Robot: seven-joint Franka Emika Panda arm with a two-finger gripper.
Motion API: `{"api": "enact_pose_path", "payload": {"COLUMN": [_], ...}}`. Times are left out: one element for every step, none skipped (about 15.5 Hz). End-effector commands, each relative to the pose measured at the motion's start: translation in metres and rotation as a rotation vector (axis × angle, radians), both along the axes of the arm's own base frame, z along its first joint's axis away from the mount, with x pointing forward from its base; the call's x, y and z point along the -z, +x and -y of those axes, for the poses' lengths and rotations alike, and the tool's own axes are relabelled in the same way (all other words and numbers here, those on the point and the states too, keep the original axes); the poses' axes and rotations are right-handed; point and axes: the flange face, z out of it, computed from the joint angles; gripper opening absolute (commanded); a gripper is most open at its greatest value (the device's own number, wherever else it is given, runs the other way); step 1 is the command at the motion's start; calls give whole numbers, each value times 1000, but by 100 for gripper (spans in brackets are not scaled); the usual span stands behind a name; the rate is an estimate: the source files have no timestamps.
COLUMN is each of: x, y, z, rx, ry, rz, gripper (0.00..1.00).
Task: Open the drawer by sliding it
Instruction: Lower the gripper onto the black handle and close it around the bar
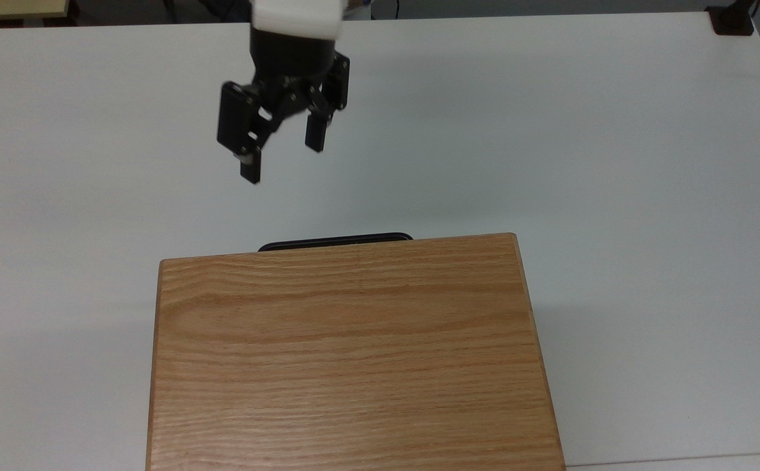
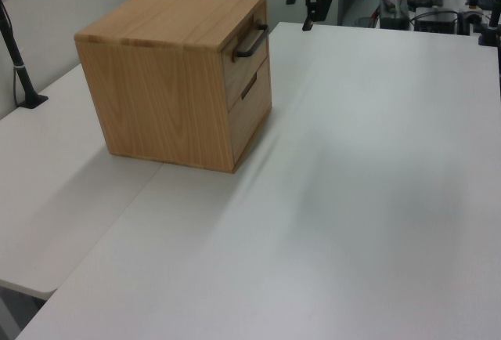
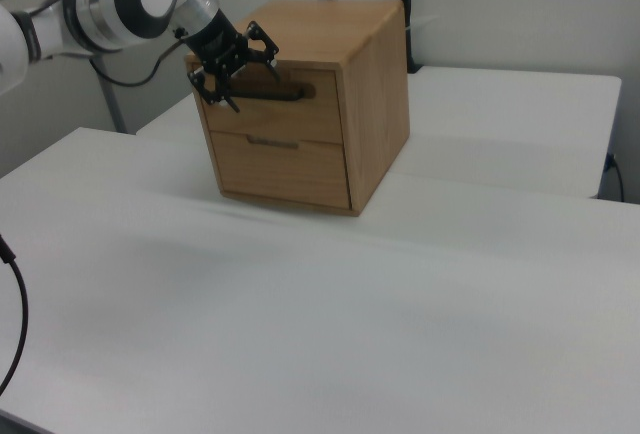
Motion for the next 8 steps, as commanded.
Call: {"api": "enact_pose_path", "payload": {"x": [34,37,43,50,49,49,49,49], "y": [19,21,24,26,26,25,25,25], "z": [-35,-40,-46,-56,-61,-66,-67,-67], "rx": [-133,-150,-166,-189,-201,-212,-214,-215], "ry": [-157,-179,-196,-214,-221,-223,-226,-227], "rz": [55,65,68,70,82,88,89,88], "gripper": [85,81,76,72,65,54,41,30]}}
